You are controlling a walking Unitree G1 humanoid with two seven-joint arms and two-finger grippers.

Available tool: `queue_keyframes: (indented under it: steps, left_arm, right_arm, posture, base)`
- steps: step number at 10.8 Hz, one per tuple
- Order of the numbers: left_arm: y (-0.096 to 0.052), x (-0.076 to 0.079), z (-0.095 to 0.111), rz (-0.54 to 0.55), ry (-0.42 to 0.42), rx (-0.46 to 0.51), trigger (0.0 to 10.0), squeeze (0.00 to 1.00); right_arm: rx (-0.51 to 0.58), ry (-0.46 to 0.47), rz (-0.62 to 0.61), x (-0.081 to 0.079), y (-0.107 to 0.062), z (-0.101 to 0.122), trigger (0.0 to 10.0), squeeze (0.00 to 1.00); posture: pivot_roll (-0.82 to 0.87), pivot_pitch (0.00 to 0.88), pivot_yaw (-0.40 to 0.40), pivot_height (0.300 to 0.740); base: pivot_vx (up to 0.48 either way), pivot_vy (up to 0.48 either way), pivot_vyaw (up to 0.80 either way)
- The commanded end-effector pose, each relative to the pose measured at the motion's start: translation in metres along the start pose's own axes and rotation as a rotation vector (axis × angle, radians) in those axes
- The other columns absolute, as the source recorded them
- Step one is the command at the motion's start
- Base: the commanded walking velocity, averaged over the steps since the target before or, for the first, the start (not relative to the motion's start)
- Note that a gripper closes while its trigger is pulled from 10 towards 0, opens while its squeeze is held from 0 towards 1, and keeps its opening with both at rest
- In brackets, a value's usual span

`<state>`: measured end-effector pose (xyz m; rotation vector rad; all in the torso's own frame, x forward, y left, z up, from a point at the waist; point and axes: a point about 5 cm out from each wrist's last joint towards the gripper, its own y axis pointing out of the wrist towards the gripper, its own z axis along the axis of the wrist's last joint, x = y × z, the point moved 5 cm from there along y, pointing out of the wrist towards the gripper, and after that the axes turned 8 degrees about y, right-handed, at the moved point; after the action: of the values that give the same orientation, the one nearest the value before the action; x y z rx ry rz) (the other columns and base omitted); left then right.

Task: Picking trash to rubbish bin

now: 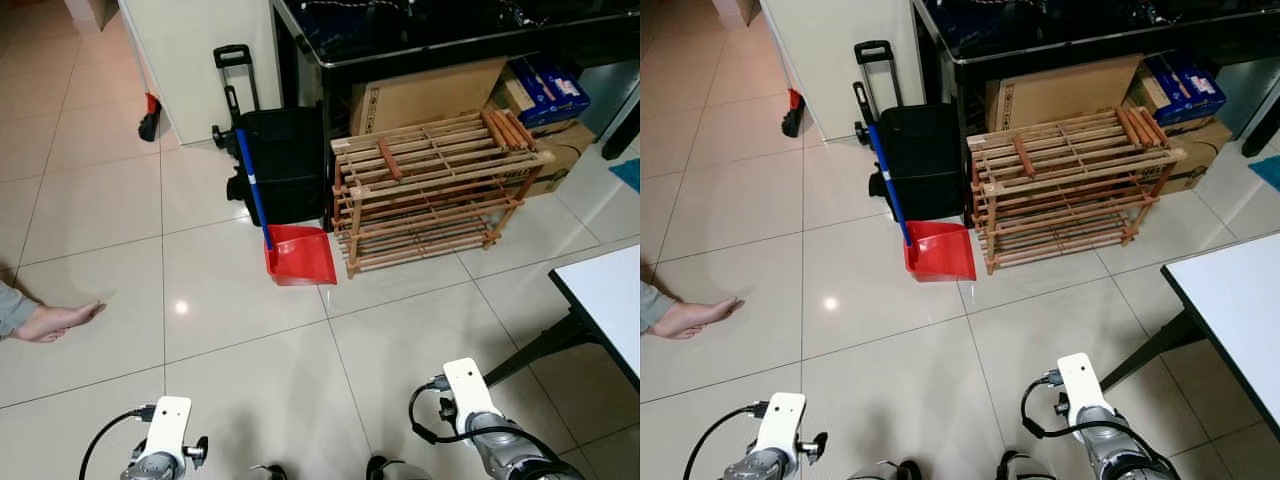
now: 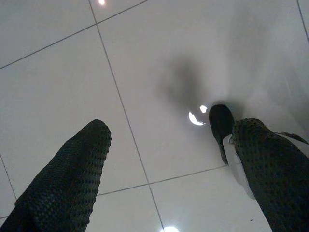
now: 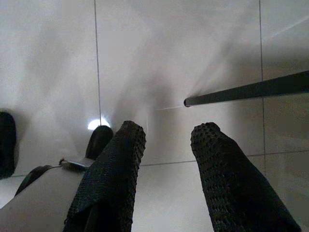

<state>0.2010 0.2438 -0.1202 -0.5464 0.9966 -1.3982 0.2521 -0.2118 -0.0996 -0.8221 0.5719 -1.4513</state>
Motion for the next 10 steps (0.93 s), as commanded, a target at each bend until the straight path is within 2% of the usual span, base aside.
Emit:
queue_keyframes:
  steps: [1, 2, 3, 4, 5, 7, 10]
  left_arm:
    - [-0.001, -0.002, -0.003, -0.017, -0.039, -0.011, 10.0, 0.00]
    - [-0.001, -0.005, 0.003, -0.043, -0.162, 0.028, 10.0, 0.00]
    - [-0.001, -0.010, 0.012, -0.033, -0.246, 0.077, 10.0, 0.00]
    - [-0.001, -0.018, 0.019, 0.003, -0.309, 0.116, 10.0, 0.00]
    - [-0.001, -0.019, 0.020, 0.015, -0.335, 0.116, 10.0, 0.00]
    - [0.000, -0.017, 0.015, 0.037, -0.220, 0.082, 10.0, 0.00]
    - [-0.002, -0.015, 0.002, 0.043, -0.162, 0.047, 10.0, 0.00]
  right_arm:
    - [-0.021, 0.031, -0.004, 0.000, -0.001, -0.008, 10.0, 0.00]
    - [0.019, 0.150, 0.047, -0.005, 0.000, 0.005, 10.0, 0.00]
    - [0.060, 0.252, 0.089, -0.009, 0.001, 0.019, 10.0, 0.00]
    - [0.097, 0.305, 0.128, -0.014, 0.002, 0.033, 10.0, 0.00]
    - [0.104, 0.309, 0.132, -0.015, 0.002, 0.038, 10.0, 0.00]
    - [0.073, 0.242, 0.112, -0.014, 0.002, 0.028, 10.0, 0.00]
    - [0.031, 0.209, 0.075, -0.001, 0.000, 0.009, 10.0, 0.00]
  posture:
    - [-0.12, 0.134, 0.064, 0.740]
    - [-0.12, 0.134, 0.064, 0.740]
    - [-0.12, 0.134, 0.064, 0.740]
    - [-0.11, 0.137, 0.068, 0.740]
    - [-0.11, 0.135, 0.066, 0.740]
    - [-0.11, 0.134, 0.062, 0.740]
    - [-0.13, 0.141, 0.062, 0.740]
  base:
    - [0.000, 0.000, 0.00]
    - [0.000, 0.000, 0.00]
    - [0.000, 0.000, 0.00]
    - [0.000, 0.000, 0.00]
    - [0.000, 0.000, 0.00]
    - [0.000, 0.000, 0.00]
    - [0.000, 0.000, 0.00]
